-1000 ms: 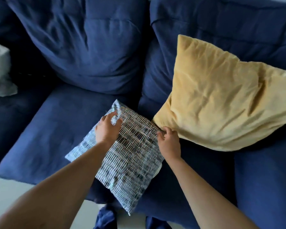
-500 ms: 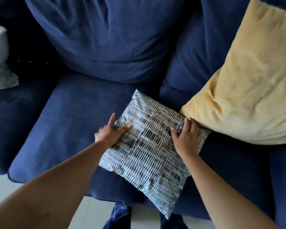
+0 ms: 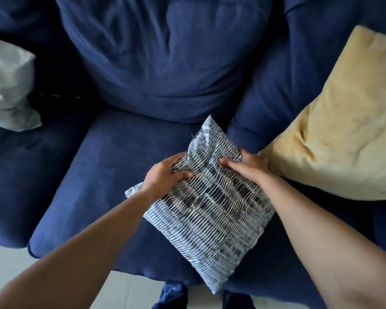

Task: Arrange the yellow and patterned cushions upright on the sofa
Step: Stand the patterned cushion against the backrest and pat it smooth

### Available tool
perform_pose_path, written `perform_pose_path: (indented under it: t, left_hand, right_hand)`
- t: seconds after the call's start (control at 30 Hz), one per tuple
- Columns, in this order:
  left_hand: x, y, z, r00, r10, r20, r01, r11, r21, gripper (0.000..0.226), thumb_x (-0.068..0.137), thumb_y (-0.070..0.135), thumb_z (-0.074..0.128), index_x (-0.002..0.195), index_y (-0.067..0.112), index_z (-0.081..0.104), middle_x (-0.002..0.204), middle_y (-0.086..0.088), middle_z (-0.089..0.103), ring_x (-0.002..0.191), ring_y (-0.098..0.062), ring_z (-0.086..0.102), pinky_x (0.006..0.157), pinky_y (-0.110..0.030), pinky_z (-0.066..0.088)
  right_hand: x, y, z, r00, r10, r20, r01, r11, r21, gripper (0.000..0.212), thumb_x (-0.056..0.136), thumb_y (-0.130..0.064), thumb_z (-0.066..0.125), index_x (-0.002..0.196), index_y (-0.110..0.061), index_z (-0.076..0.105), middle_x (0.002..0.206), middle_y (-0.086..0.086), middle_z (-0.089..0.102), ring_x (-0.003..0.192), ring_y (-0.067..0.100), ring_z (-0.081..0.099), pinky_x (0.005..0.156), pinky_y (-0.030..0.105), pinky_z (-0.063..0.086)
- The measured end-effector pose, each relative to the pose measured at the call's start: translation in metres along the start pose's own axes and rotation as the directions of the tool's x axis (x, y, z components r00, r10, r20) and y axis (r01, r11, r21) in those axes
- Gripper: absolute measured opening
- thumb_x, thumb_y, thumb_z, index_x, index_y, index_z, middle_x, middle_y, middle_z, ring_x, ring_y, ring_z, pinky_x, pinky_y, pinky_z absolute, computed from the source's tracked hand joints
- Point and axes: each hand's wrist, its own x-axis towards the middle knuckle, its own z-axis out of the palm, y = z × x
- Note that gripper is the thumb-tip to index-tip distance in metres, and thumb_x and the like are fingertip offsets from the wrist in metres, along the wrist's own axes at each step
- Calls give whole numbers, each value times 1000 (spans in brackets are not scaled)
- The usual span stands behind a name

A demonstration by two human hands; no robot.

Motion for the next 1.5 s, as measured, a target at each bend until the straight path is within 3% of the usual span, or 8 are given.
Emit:
perform_pose_path:
  t: [0.23, 0.37, 0.5, 0.73, 0.87, 1.1, 1.37, 1.5]
  left_hand:
    - [8, 11, -44, 983, 110, -148, -82, 980, 183, 61, 83, 53, 73, 140, 46, 53, 124, 4, 67, 117, -20, 61, 102, -39, 44]
    - [-1, -10, -45, 920, -37, -391, 142, 959, 245, 67, 89, 58, 63, 150, 43, 39, 134, -4, 56, 130, -26, 46, 110, -48, 26]
    - [-24, -48, -30, 631, -625, -460, 423, 774, -471, 91, 84, 68, 62, 158, 36, 18, 162, -11, 28, 147, -33, 28, 118, -56, 23]
    - [-23, -48, -13, 742, -667, -61, 304, 417, -856, 105, 84, 58, 72, 158, 41, 0, 155, 0, 36, 124, -28, 57, 95, -45, 54]
    - [12, 5, -63, 829, -445, -340, -19, 584, -811, 92, 78, 47, 81, 154, 44, 29, 133, 2, 65, 97, -10, 73, 70, -24, 60]
    - [83, 94, -165, 768, -33, -640, -384, 776, -501, 76, 78, 42, 83, 145, 42, 47, 130, 16, 66, 115, 0, 64, 97, -24, 53]
    - [126, 60, -153, 904, -116, -411, -136, 834, -535, 105, 83, 54, 71, 159, 34, 2, 158, 0, 41, 140, -13, 44, 116, -47, 37]
    - [126, 48, -142, 899, -157, -409, -68, 873, -484, 102, 78, 63, 70, 156, 42, 7, 149, 9, 51, 134, -15, 52, 112, -48, 42]
  right_hand:
    - [-23, -34, -11, 987, -58, -150, 108, 930, 351, 52, 64, -70, 76, 102, -41, 56, 97, -21, 63, 94, 14, 62, 76, 28, 44]
    - [-21, -48, -10, 976, -116, -183, 184, 889, 419, 54, 72, -48, 81, 122, -35, 62, 100, -24, 65, 94, 6, 64, 74, 22, 46]
    - [-13, -53, -5, 962, -160, -221, 246, 859, 449, 67, 75, -39, 82, 136, -34, 57, 95, -35, 60, 85, -17, 55, 69, 1, 40]
    - [-6, -57, -10, 950, -139, -278, 283, 759, 587, 57, 75, -29, 85, 128, -32, 66, 86, -38, 68, 88, -18, 63, 81, 11, 52]
    - [-11, -76, -45, 892, -100, -440, 399, 629, 667, 45, 78, -31, 82, 120, -38, 65, 99, -34, 71, 94, -10, 67, 74, 7, 51]
    - [-4, -119, -63, 694, 50, -719, 616, 476, 628, 71, 90, -37, 70, 148, -10, 41, 137, -5, 60, 125, 2, 56, 103, 18, 44]
    - [32, -101, -34, 876, -81, -475, 386, 709, 591, 96, 85, -67, 61, 158, -32, 9, 123, -59, 20, 99, -41, 28, 82, -5, 27]
    - [38, -92, -56, 871, -7, -491, 364, 681, 636, 100, 77, -79, 59, 156, -37, 13, 155, -19, 36, 131, -7, 38, 102, 19, 35]
